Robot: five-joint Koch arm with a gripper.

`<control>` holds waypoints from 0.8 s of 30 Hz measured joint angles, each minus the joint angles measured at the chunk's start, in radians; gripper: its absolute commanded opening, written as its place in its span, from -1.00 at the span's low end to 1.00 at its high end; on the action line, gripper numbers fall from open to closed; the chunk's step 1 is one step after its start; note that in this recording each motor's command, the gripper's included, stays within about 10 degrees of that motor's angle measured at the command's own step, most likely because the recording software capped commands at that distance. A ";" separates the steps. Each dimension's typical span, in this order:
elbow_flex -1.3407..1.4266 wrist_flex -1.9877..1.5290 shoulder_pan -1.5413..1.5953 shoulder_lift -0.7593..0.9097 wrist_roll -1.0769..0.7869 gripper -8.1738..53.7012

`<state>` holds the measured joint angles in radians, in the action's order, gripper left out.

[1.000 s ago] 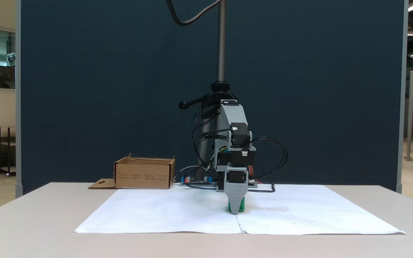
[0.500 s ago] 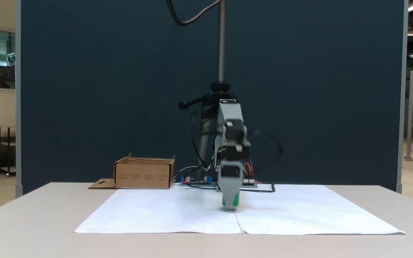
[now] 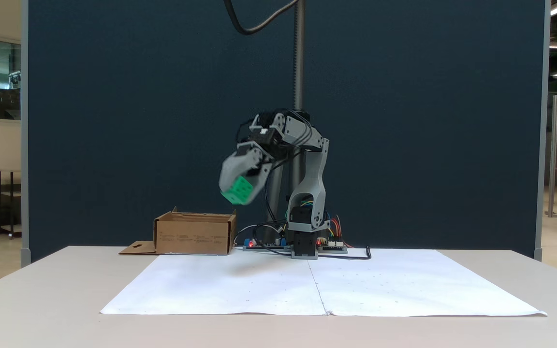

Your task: Grasp a green dice and put it in the bin.

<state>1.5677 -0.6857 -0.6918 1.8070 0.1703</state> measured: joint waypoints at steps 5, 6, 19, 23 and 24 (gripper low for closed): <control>-0.109 0.092 -0.408 -0.026 -0.089 -0.35; -0.106 0.091 -0.520 -0.043 -0.118 -0.35; -0.117 -0.107 -0.974 -0.143 -0.360 -0.35; -0.115 -0.109 -1.045 -0.218 -0.425 -0.35; -0.115 -0.109 -1.062 -0.249 -0.456 -0.35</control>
<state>1.4527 -0.7946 -1.7533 1.5585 -0.2853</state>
